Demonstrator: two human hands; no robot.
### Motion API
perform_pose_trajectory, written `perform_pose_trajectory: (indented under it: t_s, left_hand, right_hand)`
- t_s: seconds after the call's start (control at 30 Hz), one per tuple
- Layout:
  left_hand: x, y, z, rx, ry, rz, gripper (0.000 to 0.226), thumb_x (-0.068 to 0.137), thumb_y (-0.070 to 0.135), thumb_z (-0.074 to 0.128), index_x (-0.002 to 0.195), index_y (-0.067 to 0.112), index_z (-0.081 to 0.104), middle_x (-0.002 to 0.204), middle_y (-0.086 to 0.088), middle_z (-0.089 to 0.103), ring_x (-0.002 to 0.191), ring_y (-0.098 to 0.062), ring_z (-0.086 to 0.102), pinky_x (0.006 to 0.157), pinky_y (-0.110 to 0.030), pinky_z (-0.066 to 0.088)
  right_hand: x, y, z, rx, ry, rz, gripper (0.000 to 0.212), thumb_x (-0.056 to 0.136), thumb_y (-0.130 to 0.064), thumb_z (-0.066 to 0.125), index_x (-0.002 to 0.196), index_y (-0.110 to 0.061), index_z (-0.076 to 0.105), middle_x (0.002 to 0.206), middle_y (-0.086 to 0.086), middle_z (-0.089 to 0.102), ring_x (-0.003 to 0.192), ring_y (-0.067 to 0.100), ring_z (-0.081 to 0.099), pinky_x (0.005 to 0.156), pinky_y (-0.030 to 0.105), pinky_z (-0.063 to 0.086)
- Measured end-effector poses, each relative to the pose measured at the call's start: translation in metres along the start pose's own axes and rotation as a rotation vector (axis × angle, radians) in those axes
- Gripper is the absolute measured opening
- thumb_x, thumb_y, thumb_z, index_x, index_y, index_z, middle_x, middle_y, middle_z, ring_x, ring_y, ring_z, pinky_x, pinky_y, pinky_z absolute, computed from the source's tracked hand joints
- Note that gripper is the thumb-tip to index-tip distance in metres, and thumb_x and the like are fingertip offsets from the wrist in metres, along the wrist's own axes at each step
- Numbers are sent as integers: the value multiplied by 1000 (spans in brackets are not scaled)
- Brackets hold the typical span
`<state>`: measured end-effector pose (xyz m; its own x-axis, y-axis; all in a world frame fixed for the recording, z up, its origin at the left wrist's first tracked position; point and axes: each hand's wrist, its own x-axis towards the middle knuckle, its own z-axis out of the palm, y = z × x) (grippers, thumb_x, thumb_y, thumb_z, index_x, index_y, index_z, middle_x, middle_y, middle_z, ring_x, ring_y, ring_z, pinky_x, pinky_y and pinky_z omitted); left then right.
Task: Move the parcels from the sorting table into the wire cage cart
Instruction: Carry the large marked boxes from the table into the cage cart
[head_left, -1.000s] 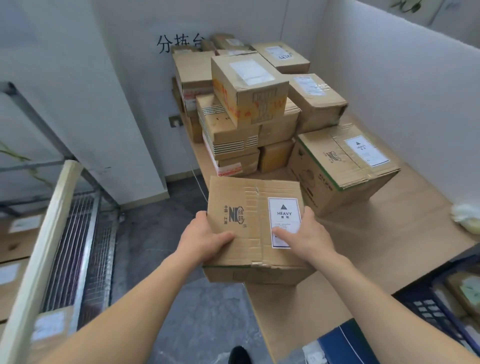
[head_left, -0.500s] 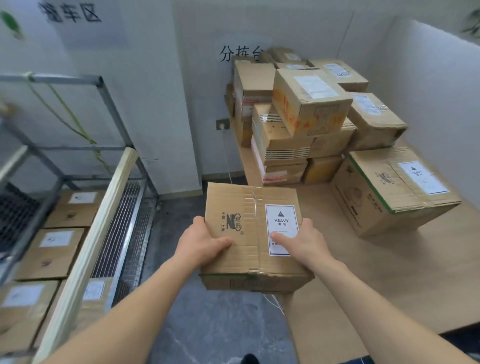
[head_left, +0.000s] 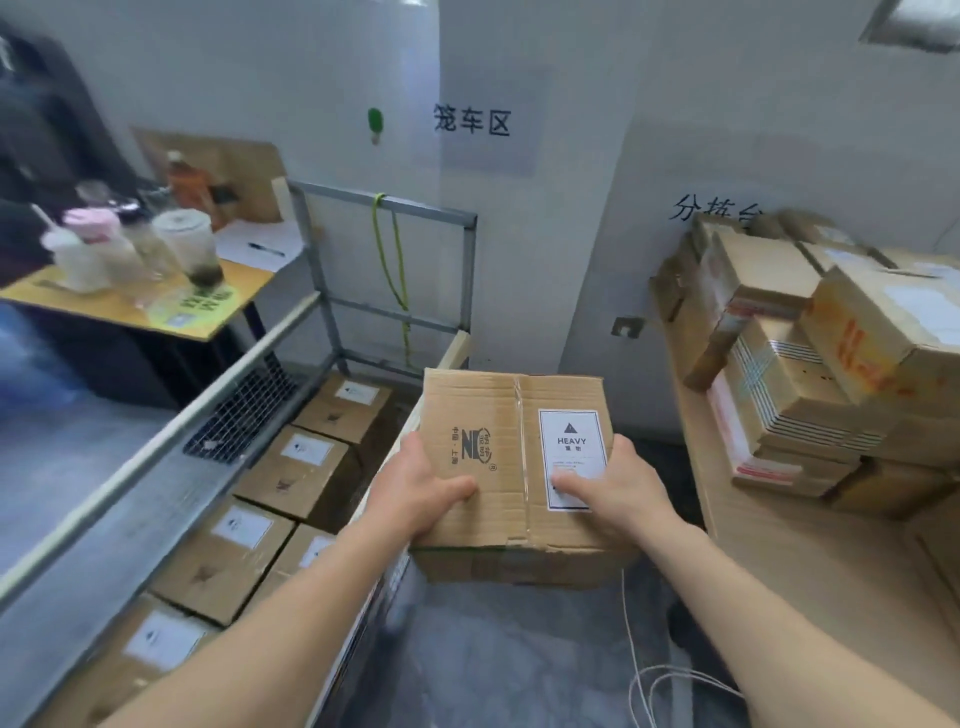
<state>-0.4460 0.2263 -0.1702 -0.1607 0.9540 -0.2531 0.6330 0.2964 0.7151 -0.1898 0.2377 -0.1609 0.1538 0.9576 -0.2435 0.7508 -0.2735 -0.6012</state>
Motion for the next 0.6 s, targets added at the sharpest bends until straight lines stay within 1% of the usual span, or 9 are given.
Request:
perform_pose_trajectory:
  t_s: [0.07,0.17,0.27,0.37,0.5,0.6]
  left_hand:
    - [9,-11,-20,-11,43,-13,75,69,48,84,125,23,40,107,10,58,99,-15,57,84,-35,49]
    - [24,-23,-46,-40,119,-45,76,69,49,84,125,23,41,104,12,56,95,-14,56,76,-31,44]
    - [42,-35,-64,-60,169,-111,73,68,49,84,122,24,41,105,11,59,97,-16,58,79,-34,47]
    - [65,-42,-78,-83,240,-180,70,67,49,84,117,26,39,100,14,56,95,-15,58,81,-34,46]
    - [97,-47,-93,-110,327,-270,74,69,46,85,122,23,39,106,11,57,99,-16,59,84,-34,48]
    - [119,-47,-101,-134,394,-335,74,69,46,86,123,23,40,107,11,58,99,-14,60,81,-34,49]
  right_hand:
    - [13,-28,9,-9,-26,-51,78,65,-61,79,124,-23,43,111,-10,60,98,18,60,80,38,49]
    - [38,-67,21,-17,-70,-125,75,64,-59,79,121,-25,44,109,-12,61,98,17,61,80,38,48]
    - [67,-101,36,-34,-129,-190,72,61,-59,78,116,-27,44,106,-14,62,94,15,60,78,38,48]
    - [104,-131,52,-49,-192,-236,72,56,-58,75,114,-28,44,102,-15,62,93,14,61,82,41,52]
    - [159,-167,72,-67,-285,-336,74,56,-58,75,117,-29,44,102,-16,61,95,16,61,78,38,50]
    - [198,-194,84,-81,-340,-408,74,56,-59,75,117,-29,45,100,-17,62,94,16,60,74,37,47]
